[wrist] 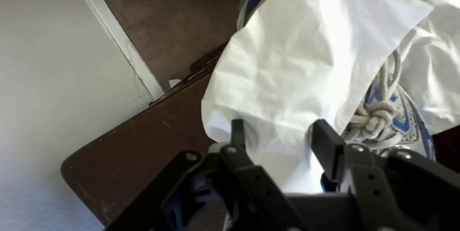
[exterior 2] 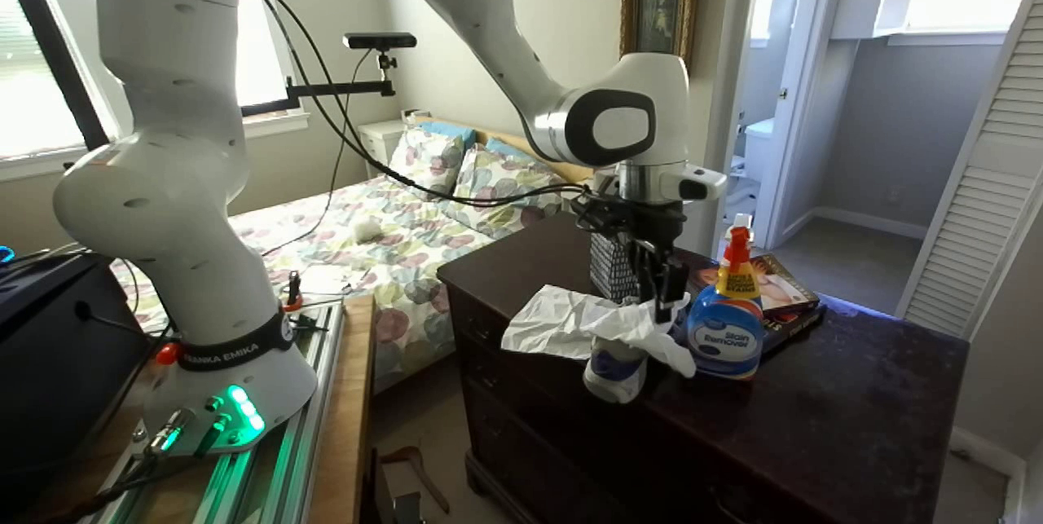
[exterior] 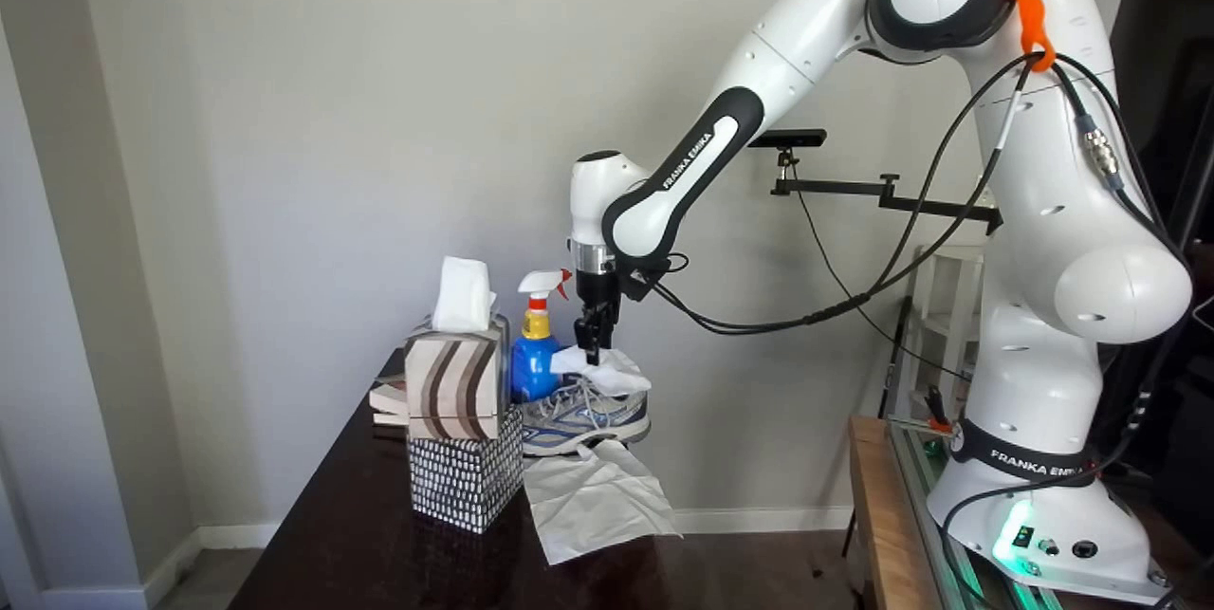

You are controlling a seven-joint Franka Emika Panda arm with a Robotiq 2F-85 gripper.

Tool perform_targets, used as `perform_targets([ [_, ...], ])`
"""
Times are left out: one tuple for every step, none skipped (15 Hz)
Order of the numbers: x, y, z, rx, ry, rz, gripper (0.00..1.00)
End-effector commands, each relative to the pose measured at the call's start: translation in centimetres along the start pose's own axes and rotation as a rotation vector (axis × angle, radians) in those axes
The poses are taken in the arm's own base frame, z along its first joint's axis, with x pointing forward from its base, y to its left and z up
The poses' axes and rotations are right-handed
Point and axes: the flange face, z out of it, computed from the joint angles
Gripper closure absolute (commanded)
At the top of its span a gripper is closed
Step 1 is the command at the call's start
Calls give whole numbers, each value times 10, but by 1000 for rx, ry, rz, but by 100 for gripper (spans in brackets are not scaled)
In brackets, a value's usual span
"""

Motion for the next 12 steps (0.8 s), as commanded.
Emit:
perform_targets([
  [-3, -3, -1, 41, -42, 20, 78],
  [-4, -4, -4, 55, -60, 22, 84],
  [-5, -5, -5, 63, -78, 24, 91],
  [-6, -6, -6, 70, -99, 26, 98],
  [-8, -7, -8, 72, -120, 26, 100],
  [-9, -8, -10, 72, -138, 26, 100],
  [-9, -8, -12, 67, -149, 27, 100],
  [-9, -8, -12, 62, -142, 29, 100],
  [-8, -9, -12, 56, -129, 32, 100],
  [-6, -9, -12, 55, -113, 37, 100],
  [-5, -9, -12, 61, -102, 35, 100],
  [-4, -11, -13, 67, -96, 37, 100],
])
